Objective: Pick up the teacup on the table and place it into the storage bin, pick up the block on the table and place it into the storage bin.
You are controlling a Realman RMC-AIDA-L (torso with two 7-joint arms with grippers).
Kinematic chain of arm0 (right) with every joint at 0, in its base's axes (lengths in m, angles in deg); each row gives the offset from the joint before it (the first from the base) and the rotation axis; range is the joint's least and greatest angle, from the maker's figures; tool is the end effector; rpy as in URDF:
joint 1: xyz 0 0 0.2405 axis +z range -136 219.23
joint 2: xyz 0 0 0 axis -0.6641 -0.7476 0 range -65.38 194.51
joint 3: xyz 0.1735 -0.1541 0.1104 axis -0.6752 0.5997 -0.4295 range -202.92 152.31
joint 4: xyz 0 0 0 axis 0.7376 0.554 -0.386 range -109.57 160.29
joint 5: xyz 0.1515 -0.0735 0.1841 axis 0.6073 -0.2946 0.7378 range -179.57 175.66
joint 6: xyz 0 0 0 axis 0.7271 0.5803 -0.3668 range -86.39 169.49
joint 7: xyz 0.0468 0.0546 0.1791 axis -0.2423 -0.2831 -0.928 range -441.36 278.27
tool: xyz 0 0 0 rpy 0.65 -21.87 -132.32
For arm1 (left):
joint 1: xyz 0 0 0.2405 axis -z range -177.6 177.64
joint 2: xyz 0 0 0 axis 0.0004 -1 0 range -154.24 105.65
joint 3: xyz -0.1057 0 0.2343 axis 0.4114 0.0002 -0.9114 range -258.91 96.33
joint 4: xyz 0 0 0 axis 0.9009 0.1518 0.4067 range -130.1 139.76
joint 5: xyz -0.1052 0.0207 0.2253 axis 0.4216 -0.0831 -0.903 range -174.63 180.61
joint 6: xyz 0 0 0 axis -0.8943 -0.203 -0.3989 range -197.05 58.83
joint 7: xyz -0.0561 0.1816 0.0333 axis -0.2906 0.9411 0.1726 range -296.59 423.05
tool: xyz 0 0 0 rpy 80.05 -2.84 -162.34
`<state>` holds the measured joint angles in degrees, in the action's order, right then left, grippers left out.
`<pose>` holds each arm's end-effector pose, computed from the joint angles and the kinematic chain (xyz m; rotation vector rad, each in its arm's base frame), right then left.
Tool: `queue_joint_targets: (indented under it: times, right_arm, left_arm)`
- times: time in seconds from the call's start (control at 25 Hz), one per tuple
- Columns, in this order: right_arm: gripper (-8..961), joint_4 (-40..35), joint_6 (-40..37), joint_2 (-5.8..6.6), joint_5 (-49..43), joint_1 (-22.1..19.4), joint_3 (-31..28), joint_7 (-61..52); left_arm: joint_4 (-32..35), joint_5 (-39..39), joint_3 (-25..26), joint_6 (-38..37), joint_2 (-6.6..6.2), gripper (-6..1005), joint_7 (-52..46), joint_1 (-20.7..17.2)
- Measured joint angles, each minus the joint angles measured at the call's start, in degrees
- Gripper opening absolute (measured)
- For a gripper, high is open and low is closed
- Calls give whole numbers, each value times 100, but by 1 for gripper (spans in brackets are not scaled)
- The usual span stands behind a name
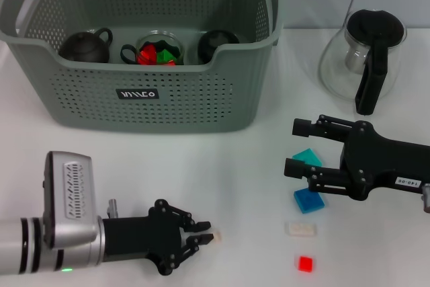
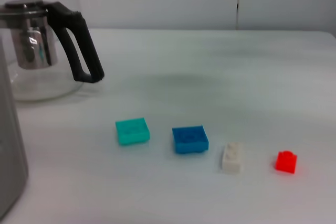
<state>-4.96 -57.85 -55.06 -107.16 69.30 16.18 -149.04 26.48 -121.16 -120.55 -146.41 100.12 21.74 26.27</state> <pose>0.2462 0.3348 -0.0542 -2.7573 0.4565 1.0494 -0.3175 0.2978 -0.1554 -2.8592 -0.1751 -0.4437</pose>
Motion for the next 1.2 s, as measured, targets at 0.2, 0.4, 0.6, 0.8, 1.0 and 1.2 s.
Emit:
queue_joint_targets:
  times: [0.2,0.4,0.6,0.8,1.0,1.2]
  right_arm:
    - [802,0,-2,0,5,-8,0,0]
    - [802,0,-2,0,3,-6,0,0]
    - [803,0,-1,0,-5,6,0,0]
    - [804,0,-1,-6,-9,18,0,0]
    - [804,0,0,-9,-8,18,0,0]
    - [804,0,-1,-16,-1,22,3,0]
  left_arm:
    - [185,75,83,-423,-23,113,-38,-57]
    - [429,98,730,-1398,-137,114,-359,-73]
    - [564,215,1555,-2351,-318,115,-972,13]
    - [686,731,2198,-3013,-461,117,-2074,179]
    - [1287,1370,2311,-3017,-544,118,-3574,437]
    - [2167,1513,2260,-2554,-622,119,-4570,776]
